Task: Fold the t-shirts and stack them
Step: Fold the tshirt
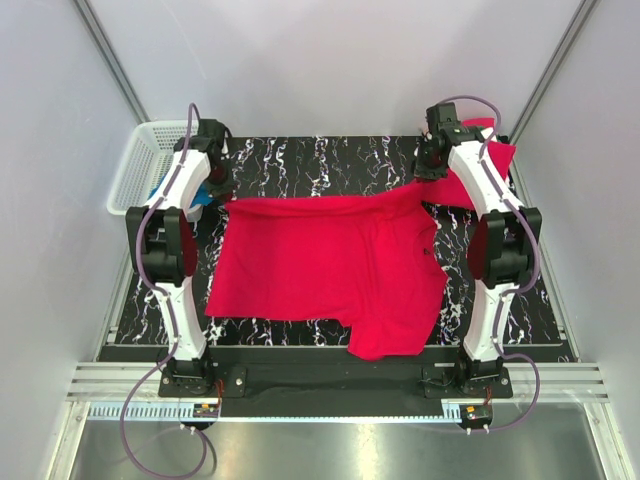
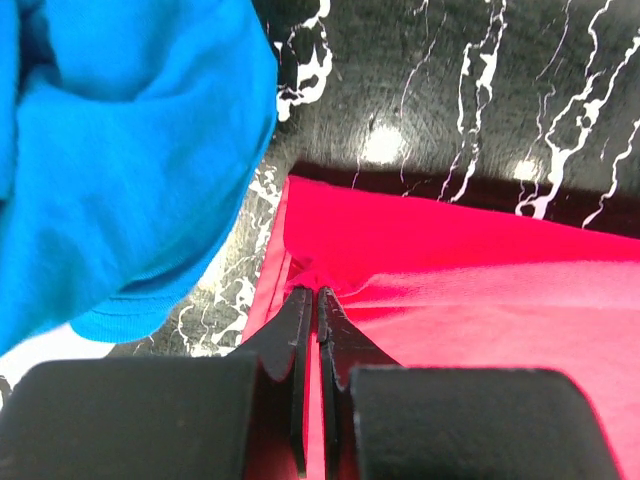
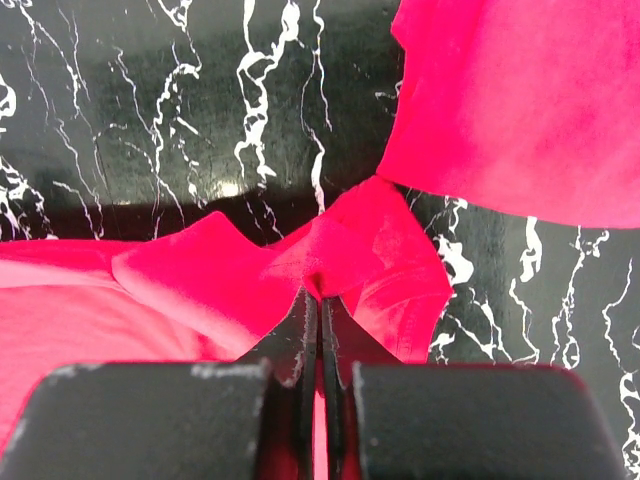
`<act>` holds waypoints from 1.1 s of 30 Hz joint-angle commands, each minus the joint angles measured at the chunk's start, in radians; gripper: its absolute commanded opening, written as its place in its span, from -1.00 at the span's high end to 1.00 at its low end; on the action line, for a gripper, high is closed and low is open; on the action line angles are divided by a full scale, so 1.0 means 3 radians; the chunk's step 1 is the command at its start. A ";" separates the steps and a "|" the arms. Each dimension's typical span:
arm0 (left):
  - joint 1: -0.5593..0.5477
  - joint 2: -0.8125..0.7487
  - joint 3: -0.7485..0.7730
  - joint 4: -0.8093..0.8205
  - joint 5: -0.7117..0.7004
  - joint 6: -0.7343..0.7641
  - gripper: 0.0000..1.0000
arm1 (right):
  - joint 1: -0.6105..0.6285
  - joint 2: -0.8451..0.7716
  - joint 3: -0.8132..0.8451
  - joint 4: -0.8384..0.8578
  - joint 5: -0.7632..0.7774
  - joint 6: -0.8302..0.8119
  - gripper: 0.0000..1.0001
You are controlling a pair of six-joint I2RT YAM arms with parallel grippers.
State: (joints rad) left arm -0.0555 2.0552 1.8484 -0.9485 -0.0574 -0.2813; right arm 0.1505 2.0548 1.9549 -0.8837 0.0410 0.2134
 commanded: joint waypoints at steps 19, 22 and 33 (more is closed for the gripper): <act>-0.0112 -0.0495 -0.0394 0.0012 -0.0335 -0.0064 1.00 | 0.0178 -0.0765 -0.0830 0.0031 0.0001 0.0214 1.00; -0.0112 -0.0515 -0.0419 -0.0029 -0.0371 -0.0064 1.00 | 0.0189 -0.0816 -0.0866 0.0011 -0.0004 0.0224 1.00; -0.0117 -0.0658 -0.0664 -0.0172 -0.0233 -0.0208 1.00 | 0.0209 -0.0959 -0.1065 -0.0046 -0.0034 0.0321 1.00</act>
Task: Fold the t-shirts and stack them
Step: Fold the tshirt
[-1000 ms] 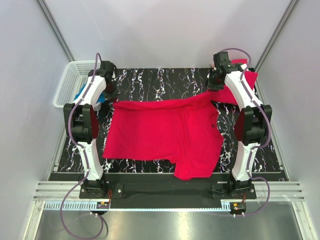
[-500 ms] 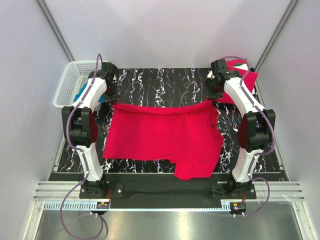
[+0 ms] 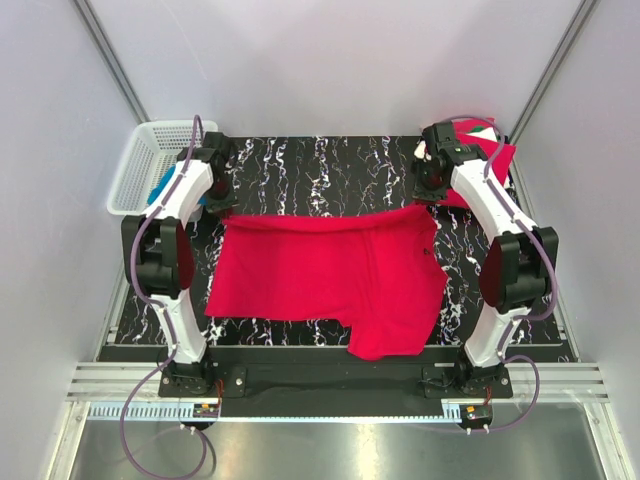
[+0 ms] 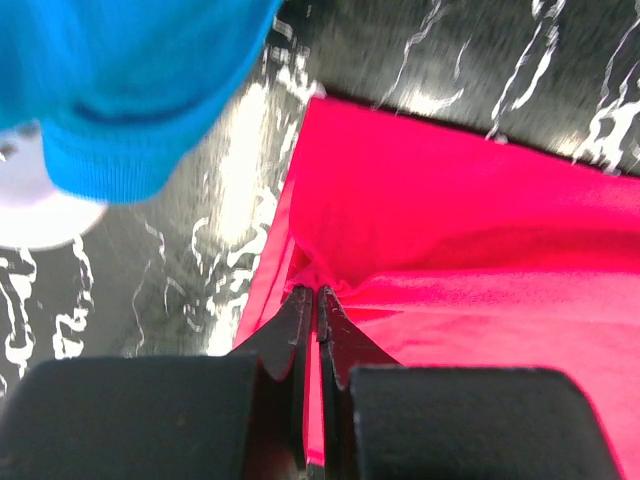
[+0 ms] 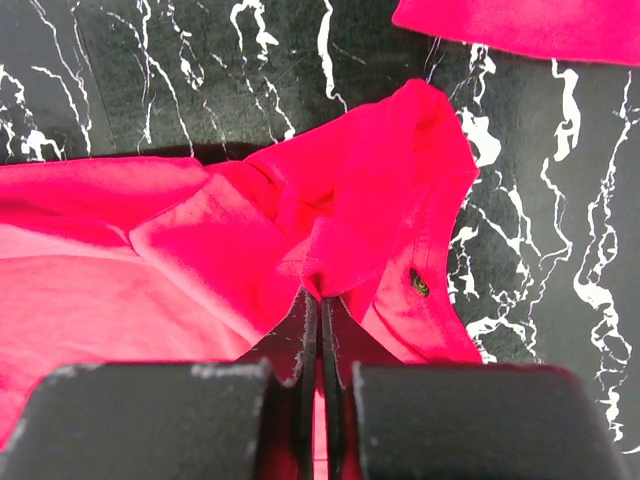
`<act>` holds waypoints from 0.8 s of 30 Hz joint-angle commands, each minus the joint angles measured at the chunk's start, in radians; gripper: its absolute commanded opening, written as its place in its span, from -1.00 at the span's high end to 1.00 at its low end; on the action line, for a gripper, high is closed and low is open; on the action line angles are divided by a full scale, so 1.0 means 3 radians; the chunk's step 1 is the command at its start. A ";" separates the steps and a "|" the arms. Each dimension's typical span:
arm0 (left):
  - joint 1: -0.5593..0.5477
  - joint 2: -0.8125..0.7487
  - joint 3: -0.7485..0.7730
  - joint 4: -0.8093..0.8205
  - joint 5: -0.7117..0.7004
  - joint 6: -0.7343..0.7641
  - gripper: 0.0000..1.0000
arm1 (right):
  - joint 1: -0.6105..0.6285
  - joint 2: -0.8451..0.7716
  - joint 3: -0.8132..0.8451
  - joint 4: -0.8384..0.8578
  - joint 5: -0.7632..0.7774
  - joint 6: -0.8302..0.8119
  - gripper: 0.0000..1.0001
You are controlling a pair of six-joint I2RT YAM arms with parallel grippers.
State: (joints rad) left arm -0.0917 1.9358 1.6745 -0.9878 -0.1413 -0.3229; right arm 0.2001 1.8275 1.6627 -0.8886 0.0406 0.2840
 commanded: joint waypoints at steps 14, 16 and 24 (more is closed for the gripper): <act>-0.0011 -0.0368 -0.0248 -0.0123 -0.0009 -0.0028 1.00 | 0.0080 -0.0339 -0.0419 -0.0050 -0.0079 0.0219 1.00; -0.0016 -0.0383 -0.0284 -0.0123 -0.0025 -0.0028 1.00 | 0.0080 -0.0359 -0.0434 -0.0060 -0.0064 0.0224 1.00; -0.0016 -0.0455 -0.0448 -0.0154 -0.0061 -0.0013 1.00 | 0.0080 -0.0349 -0.0475 -0.0177 -0.0038 0.0260 1.00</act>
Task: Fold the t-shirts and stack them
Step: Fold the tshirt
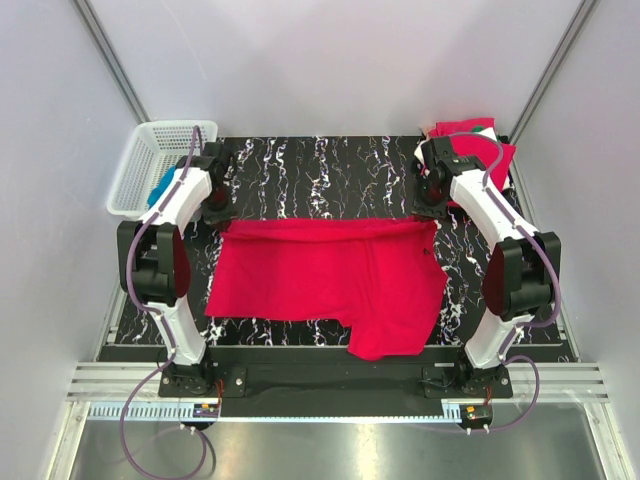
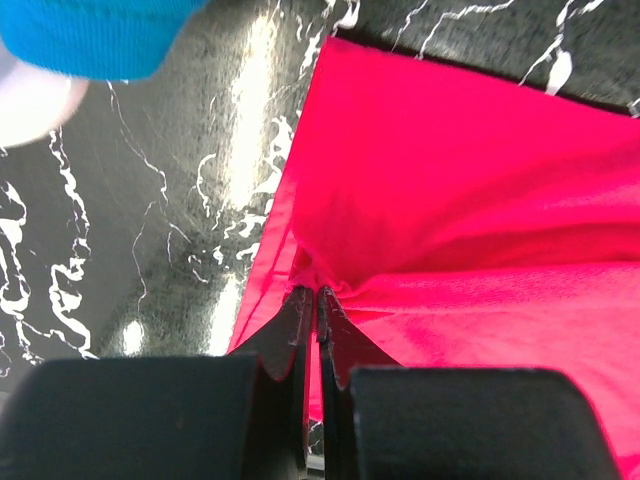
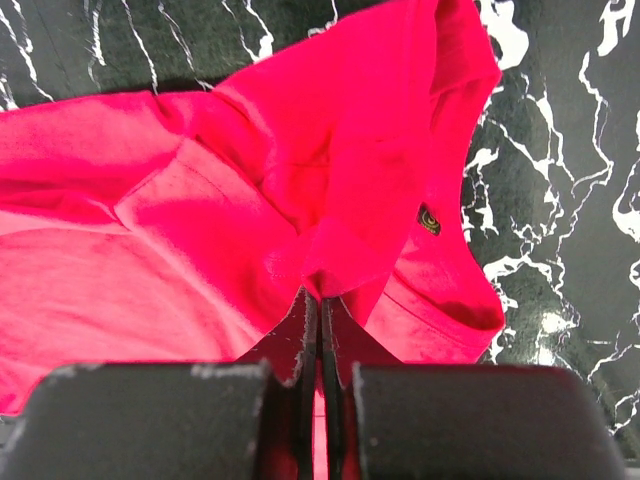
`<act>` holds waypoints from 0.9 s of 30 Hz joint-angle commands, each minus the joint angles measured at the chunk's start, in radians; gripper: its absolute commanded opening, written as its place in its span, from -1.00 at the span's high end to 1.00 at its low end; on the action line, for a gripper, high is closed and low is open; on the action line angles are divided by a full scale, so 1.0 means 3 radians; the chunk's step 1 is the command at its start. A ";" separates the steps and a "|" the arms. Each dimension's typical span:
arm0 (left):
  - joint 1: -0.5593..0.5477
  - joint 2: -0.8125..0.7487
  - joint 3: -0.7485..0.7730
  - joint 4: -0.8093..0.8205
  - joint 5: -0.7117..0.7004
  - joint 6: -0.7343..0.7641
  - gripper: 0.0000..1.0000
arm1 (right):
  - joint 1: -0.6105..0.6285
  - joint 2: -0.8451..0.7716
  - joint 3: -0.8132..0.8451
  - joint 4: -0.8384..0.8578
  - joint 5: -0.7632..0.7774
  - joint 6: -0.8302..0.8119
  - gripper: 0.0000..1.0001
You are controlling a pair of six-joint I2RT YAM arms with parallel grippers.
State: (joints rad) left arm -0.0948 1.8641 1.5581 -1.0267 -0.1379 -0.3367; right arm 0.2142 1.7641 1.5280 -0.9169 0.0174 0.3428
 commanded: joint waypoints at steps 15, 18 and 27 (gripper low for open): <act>-0.0006 -0.0150 -0.0015 -0.0039 -0.0363 -0.0120 1.00 | 0.0028 -0.0220 -0.0026 -0.0252 0.0142 0.0105 1.00; -0.0006 -0.0017 0.0205 -0.0080 -0.0358 -0.0151 1.00 | 0.0033 -0.0149 0.0152 -0.0283 0.0157 0.0100 1.00; -0.0006 0.0316 0.0845 -0.0264 -0.0415 -0.0151 1.00 | 0.0007 0.0347 0.1021 -0.0375 0.0295 0.0023 1.00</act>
State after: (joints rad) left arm -0.0963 1.9339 1.7252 -1.0805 -0.2260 -0.3782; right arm 0.2150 1.8050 1.7237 -1.0237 0.0650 0.3622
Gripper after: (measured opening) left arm 0.044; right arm 0.018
